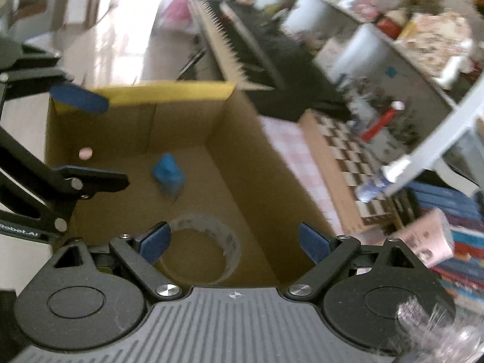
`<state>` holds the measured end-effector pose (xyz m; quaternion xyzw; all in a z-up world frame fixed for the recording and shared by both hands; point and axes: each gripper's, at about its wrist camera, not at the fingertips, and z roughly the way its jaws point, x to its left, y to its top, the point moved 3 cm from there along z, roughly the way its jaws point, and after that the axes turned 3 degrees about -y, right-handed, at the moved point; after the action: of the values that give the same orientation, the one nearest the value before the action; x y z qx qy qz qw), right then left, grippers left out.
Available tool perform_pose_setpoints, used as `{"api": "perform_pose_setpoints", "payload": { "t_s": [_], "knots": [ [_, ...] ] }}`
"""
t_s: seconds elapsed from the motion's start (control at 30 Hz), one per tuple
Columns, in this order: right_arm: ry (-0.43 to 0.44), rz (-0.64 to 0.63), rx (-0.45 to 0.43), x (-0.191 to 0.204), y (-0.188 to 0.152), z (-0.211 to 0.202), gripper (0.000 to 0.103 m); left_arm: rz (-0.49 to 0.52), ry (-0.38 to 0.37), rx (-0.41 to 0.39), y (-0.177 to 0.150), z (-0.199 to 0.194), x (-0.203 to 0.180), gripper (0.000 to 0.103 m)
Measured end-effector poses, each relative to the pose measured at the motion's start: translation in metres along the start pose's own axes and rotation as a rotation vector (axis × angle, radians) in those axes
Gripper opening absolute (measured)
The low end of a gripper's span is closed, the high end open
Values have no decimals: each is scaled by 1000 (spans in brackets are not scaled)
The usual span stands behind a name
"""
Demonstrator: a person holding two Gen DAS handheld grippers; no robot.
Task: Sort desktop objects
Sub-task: 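Raise both open grippers out of the yellow box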
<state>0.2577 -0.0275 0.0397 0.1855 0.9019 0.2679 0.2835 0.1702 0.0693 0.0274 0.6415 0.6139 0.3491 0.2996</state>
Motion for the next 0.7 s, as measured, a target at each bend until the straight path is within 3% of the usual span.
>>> {"api": "perform_pose_setpoints", "payload": {
  "t_s": [0.2,0.27,0.4,0.6,0.7],
  "knots": [
    [-122,164,-101,1,-8,-44,92,-35,20,-63,-3,-26,10,82],
    [-160,238,-148,3,-12,-58,92,-49,34,-83,-7,-34,13,88],
    [-230,409,-215,9,-26,-84,92,-86,44,-116,-16,-47,19,91],
    [-403,535,-208,36,-52,-108,92,-69,50,-82,-40,-62,23,91],
    [-450,642,-222,50,-68,-120,92,-81,79,-82,-54,-74,26,91]
  ]
}}
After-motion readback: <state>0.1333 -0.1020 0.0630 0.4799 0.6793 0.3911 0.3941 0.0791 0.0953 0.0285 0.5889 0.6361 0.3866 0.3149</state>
